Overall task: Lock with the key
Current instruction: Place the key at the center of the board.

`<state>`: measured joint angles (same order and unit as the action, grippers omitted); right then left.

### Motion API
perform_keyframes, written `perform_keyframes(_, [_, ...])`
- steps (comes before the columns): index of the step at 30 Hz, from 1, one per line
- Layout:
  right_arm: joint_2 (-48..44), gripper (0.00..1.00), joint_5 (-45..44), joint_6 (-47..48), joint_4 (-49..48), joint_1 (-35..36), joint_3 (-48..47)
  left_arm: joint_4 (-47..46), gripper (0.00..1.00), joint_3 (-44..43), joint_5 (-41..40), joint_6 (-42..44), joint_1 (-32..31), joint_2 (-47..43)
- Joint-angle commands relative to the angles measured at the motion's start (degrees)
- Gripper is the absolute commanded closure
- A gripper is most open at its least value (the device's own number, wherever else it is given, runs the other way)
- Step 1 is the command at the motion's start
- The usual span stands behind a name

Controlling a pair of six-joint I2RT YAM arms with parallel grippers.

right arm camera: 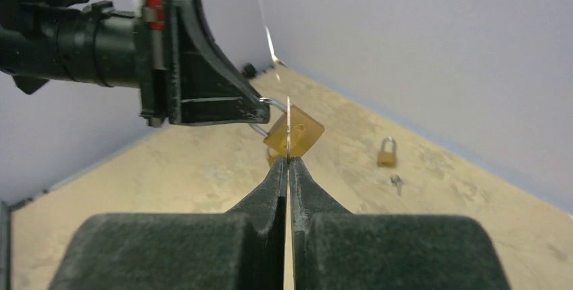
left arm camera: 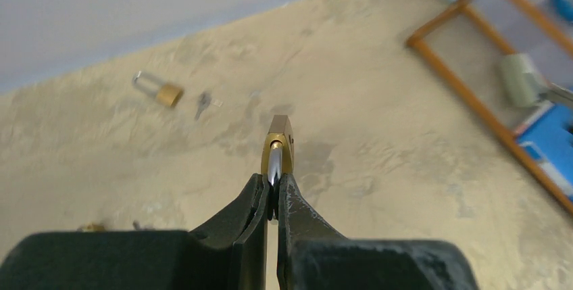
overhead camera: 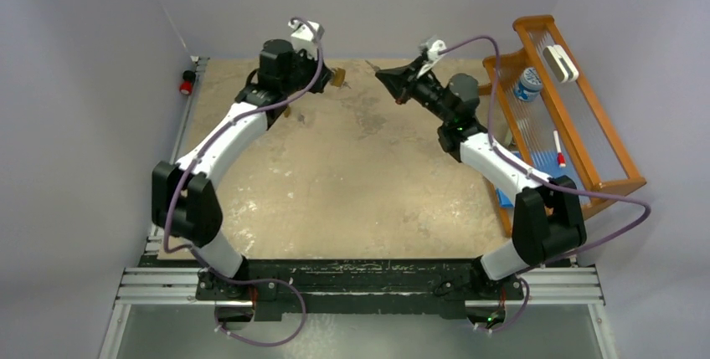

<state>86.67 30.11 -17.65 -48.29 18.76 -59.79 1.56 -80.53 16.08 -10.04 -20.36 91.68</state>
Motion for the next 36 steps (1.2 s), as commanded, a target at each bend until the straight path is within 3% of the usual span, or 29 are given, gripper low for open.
perform_keyframes(1, [1.74, 1.0, -15.7, 12.13, 17.08, 1.89, -2.53, 8.77, 1.0, -8.82, -12.94, -3.38, -0.87, 5.98])
perform_keyframes(11, [12.0, 1.0, -23.06, 7.85, 27.75, 1.89, -11.18, 18.37, 1.0, -22.83, -26.84, -10.45, -8.08, 20.93])
perform_keyframes(22, [22.73, 1.0, -28.47, 6.14, 32.93, 1.93, -18.7, 34.82, 1.0, -48.04, -35.51, -14.17, -12.4, 39.68])
perform_keyframes(30, [28.5, 1.0, -28.82, 4.84, 32.13, 1.89, -21.33, 36.33, 1.0, -54.12, -35.0, -17.2, -13.22, 46.11])
perform_keyframes(36, [33.4, 1.0, -25.98, 3.02, 30.98, 1.9, -24.6, 35.51, 1.0, -52.94, -35.0, -17.7, -14.04, 47.41])
